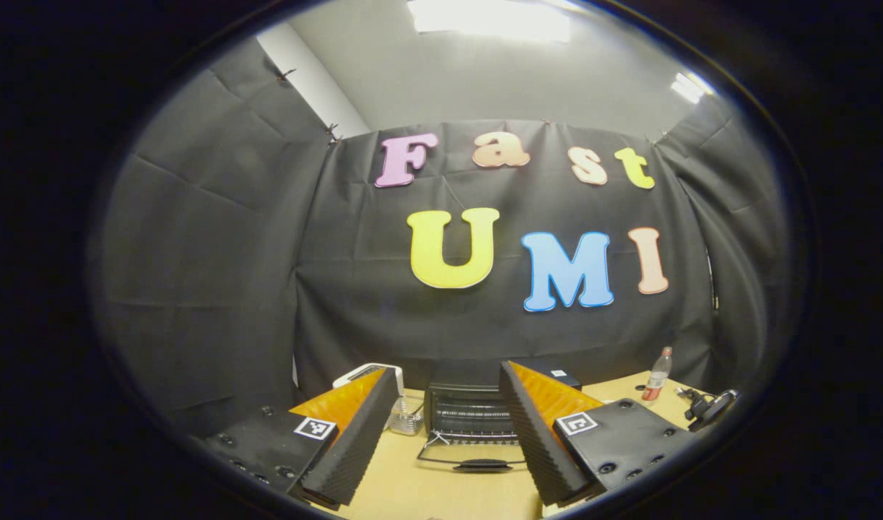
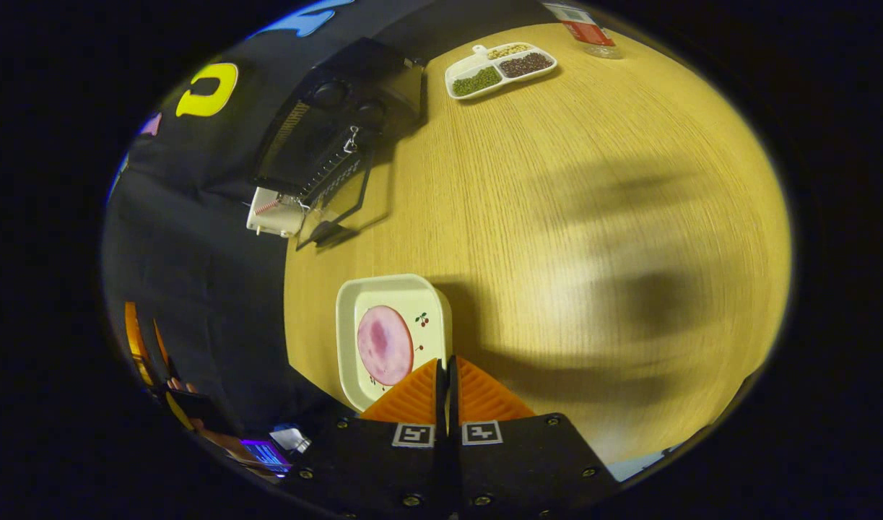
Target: Open the electric oven with the left hand, put the food in, and close the electric oven.
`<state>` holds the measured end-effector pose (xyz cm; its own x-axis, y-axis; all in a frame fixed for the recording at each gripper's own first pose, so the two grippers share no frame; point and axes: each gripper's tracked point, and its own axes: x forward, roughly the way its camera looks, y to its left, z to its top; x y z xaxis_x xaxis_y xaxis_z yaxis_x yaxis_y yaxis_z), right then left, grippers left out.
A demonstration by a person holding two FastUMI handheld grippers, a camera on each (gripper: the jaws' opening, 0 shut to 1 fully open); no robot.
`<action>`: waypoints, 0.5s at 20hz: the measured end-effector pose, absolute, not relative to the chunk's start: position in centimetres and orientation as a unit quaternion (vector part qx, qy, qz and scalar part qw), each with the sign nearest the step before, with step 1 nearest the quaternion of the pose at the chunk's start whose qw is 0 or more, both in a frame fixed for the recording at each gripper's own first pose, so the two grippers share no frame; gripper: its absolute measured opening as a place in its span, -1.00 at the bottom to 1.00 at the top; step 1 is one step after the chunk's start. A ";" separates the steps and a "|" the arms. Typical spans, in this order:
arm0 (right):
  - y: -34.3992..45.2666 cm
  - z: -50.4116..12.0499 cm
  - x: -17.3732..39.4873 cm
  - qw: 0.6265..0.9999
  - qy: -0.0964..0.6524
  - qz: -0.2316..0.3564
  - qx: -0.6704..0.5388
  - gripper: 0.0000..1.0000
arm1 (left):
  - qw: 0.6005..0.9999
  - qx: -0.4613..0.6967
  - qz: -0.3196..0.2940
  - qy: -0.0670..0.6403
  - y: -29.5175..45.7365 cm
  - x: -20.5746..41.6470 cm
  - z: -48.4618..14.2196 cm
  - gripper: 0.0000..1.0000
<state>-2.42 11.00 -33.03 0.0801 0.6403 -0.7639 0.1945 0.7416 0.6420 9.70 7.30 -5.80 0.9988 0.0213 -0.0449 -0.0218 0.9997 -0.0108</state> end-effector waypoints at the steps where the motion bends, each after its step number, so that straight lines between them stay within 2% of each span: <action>1: 11.6 -32.6 -1.7 0.664 0.649 0.160 0.335 -1.00 | 1.000 -0.007 0.011 0.024 7.5 9.8 -5.9 0.99; 10: 16.7 -31.0 5.1 0.693 0.587 0.075 0.413 -1.00 | 0.999 -0.008 0.011 0.031 9.9 12.2 -7.5 0.99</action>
<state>5.12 16.66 -31.03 0.3005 0.5878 -0.7511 0.3814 0.6478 0.6595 12.22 9.92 -7.50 0.9978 0.0220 -0.0629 -0.0230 0.9996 -0.0147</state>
